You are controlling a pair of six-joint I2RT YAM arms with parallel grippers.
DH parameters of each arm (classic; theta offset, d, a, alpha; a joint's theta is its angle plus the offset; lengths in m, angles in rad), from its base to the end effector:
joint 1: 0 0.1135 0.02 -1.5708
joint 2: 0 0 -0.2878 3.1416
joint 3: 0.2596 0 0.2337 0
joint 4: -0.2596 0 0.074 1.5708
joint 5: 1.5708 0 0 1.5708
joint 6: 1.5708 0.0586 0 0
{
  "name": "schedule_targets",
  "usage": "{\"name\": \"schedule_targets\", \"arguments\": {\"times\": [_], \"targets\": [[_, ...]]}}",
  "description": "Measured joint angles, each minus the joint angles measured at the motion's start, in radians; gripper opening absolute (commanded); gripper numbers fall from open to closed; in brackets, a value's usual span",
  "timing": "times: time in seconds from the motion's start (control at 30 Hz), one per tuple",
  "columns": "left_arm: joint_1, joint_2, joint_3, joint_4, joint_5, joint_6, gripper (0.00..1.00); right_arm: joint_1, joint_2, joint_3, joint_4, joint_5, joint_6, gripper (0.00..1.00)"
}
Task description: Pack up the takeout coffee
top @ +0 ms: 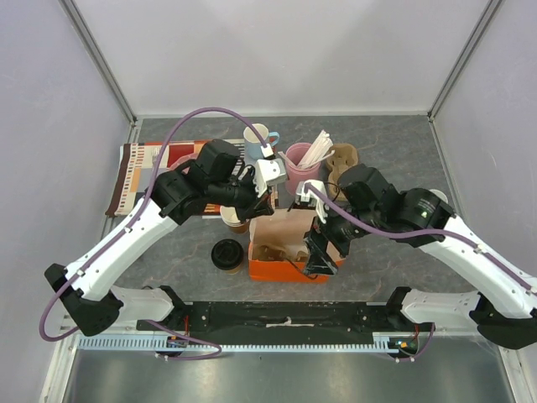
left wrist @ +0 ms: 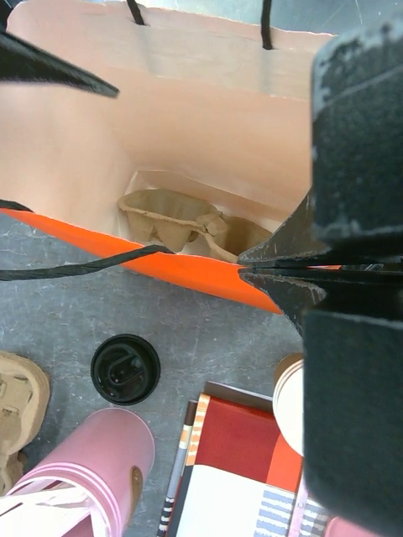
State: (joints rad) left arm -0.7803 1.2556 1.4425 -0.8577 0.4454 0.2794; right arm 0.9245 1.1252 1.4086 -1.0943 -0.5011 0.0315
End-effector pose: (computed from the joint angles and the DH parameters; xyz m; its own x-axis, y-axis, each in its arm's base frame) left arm 0.1535 -0.1875 0.4092 -0.1834 0.5317 -0.8268 0.9626 0.2677 -0.0414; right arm 0.0874 0.1626 0.4031 -0.4647 -0.5701 -0.6775 -0.8853 0.2821 0.3698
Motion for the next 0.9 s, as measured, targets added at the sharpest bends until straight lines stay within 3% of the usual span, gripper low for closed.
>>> {"name": "schedule_targets", "arguments": {"times": [0.23,0.57,0.9], "targets": [[0.000,-0.002,-0.012,0.000,-0.007,0.001,0.02,0.000,-0.010,0.124,-0.016,0.117,0.002,0.98],[0.000,-0.077,-0.036,0.006,0.007,0.009,0.02,0.000,-0.109,0.121,0.100,0.345,0.121,0.98],[-0.021,-0.225,-0.157,0.148,0.019,0.044,0.02,0.000,-0.219,0.057,0.184,0.563,0.249,0.98]]}}
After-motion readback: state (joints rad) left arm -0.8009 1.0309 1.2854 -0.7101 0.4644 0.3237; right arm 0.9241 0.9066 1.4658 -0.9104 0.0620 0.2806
